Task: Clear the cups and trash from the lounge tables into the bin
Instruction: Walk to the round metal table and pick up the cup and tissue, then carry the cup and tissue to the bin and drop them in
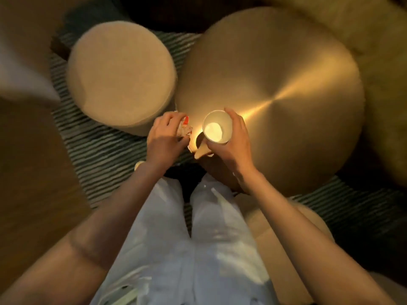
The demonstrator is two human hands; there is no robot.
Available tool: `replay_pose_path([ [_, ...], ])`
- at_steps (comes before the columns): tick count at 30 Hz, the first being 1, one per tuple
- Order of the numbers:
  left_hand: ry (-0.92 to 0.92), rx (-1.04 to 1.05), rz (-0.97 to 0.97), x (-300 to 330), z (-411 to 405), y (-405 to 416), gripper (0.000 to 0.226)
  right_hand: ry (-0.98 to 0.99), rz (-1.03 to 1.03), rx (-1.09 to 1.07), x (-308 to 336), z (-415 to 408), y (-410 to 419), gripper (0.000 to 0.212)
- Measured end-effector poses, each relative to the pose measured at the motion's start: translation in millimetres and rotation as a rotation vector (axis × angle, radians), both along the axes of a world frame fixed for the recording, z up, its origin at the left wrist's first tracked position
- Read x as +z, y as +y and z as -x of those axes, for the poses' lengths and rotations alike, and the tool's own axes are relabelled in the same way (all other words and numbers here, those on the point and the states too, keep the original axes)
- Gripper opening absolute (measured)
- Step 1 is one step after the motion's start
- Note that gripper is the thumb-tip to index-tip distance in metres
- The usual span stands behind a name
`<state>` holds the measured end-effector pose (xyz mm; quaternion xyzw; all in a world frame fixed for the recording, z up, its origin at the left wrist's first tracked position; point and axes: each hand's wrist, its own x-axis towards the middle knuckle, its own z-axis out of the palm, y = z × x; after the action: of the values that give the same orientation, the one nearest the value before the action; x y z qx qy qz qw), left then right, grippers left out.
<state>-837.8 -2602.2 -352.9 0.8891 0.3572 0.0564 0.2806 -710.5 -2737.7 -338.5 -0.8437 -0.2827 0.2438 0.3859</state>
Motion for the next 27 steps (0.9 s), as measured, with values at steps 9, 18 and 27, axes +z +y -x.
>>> replay_pose_path([
  [9, -0.092, 0.532, -0.058, 58.3, 203.0, 101.6, 0.05, -0.028, -0.172, 0.537, 48.1, 134.9, 175.5, 0.085],
  [18, -0.1, 0.734, -0.189, 108.4, 410.7, 220.3, 0.05, -0.064, -0.322, 0.804, 100.2, 314.4, 354.2, 0.082],
  [27, -0.106, 0.862, -0.268, 125.1, 516.9, 356.5, 0.053, -0.153, -0.347, 0.927, 119.3, 395.6, 510.1, 0.086],
])
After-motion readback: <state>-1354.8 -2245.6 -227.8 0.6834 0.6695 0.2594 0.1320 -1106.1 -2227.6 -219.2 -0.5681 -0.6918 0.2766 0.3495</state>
